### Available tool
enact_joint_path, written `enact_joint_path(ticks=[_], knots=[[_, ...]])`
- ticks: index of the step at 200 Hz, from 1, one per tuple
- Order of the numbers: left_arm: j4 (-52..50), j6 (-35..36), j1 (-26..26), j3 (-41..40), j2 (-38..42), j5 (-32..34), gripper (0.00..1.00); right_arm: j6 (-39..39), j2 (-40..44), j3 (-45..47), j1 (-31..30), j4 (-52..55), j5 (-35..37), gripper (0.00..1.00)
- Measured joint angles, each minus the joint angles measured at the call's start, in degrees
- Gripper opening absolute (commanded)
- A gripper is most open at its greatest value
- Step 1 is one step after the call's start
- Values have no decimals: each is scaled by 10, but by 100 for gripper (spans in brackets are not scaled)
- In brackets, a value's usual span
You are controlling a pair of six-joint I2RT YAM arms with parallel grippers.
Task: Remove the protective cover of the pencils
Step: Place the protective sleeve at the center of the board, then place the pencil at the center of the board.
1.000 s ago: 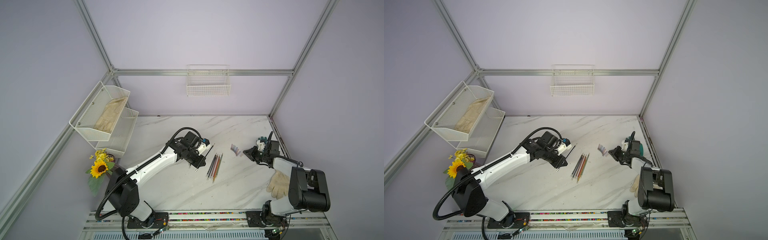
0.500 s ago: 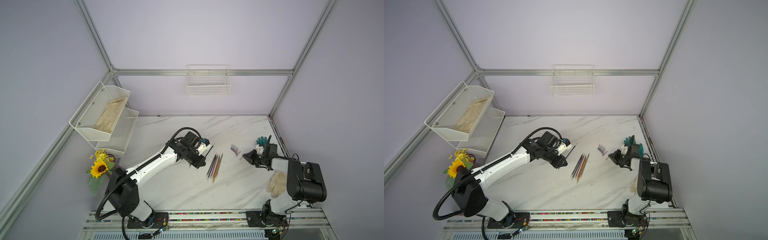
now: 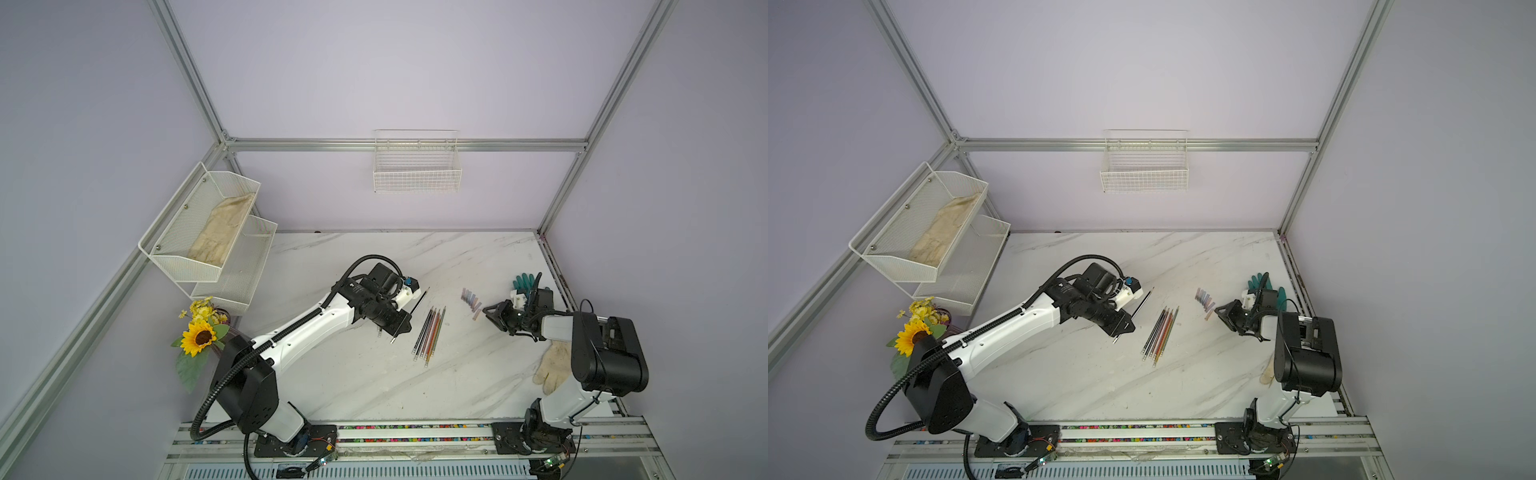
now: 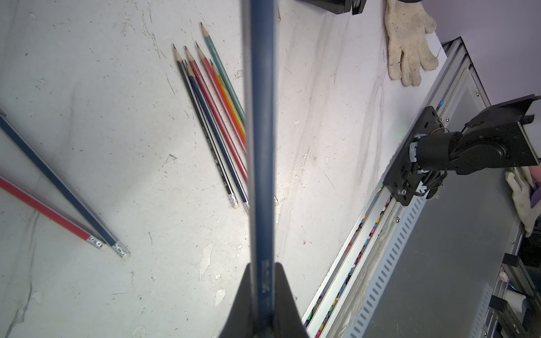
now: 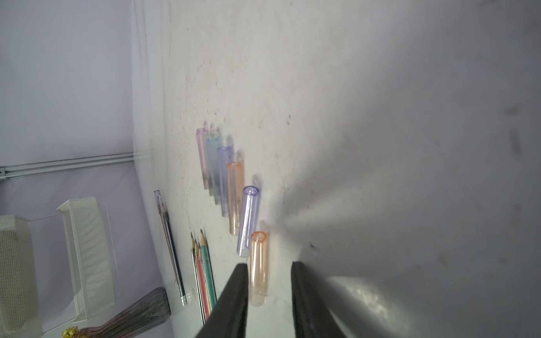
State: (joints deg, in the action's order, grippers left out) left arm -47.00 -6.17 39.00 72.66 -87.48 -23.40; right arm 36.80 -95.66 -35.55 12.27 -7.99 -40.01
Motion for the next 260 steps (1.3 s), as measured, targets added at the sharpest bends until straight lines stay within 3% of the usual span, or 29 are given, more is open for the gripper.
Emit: enact_joint_path(ticks=[104,196,260], knots=[[0,-3,0,0,-11,12,0,2,8,1,0,-1,-9,29],[41,-83,0,0,-142,64,5,-35,271,125,0,-11,-20,32],[54,-93,0,15,-230,70,8,-47,277,130,0,-20,-30,32]])
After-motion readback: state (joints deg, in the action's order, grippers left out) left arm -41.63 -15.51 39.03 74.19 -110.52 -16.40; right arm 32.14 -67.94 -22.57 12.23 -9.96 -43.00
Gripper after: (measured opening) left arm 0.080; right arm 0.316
